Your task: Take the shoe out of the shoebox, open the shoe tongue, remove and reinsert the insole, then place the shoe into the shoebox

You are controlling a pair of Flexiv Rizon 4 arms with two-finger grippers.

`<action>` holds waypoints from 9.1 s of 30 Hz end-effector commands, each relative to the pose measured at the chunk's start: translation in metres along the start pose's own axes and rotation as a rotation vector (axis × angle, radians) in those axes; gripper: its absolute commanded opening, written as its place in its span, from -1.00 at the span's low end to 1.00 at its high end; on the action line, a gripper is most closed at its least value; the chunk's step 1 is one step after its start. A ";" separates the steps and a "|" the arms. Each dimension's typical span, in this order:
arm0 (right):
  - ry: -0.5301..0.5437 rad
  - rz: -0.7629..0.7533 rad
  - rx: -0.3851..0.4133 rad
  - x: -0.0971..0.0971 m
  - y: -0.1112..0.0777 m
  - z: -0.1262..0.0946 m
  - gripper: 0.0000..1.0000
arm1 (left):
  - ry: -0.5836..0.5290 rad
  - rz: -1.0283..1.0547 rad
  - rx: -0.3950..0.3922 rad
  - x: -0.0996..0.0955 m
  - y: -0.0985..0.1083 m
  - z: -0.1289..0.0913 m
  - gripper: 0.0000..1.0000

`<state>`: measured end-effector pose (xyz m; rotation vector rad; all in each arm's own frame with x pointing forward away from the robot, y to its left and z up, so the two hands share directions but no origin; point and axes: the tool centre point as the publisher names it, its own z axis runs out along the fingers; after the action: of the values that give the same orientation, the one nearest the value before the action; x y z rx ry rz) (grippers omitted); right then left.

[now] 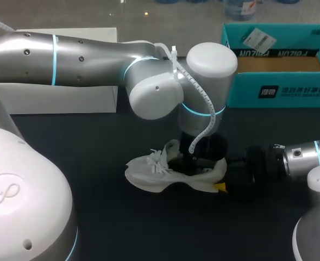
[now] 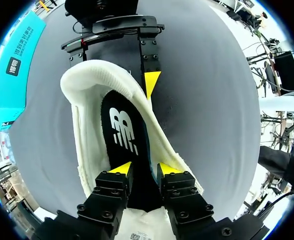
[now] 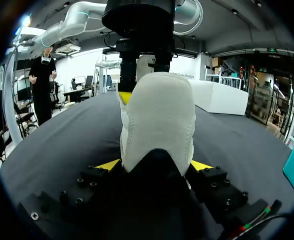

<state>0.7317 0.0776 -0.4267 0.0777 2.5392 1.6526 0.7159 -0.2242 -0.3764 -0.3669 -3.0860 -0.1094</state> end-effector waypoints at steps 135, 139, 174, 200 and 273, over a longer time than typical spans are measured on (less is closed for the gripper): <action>0.000 0.002 0.006 0.001 -0.005 0.006 -1.00 | -0.418 -0.157 0.185 0.001 -0.017 -0.041 -1.00; 0.000 0.002 0.006 0.001 -0.005 0.006 -1.00 | -0.404 -0.167 0.201 0.001 -0.015 -0.044 -1.00; 0.000 0.002 0.006 0.001 -0.005 0.006 -1.00 | 0.094 -0.394 0.916 0.001 0.027 -0.285 -1.00; 0.000 0.002 0.006 0.001 -0.005 0.006 -1.00 | 0.257 -0.392 1.008 -0.023 0.050 -0.317 -1.00; 0.014 -0.060 0.448 0.024 0.058 -0.071 1.00 | 0.568 -0.423 1.083 -0.063 0.099 -0.383 -1.00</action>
<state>0.6923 0.0348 -0.3579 0.0175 2.7087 1.2850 0.8081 -0.1708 0.0091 0.3139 -2.1693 1.1508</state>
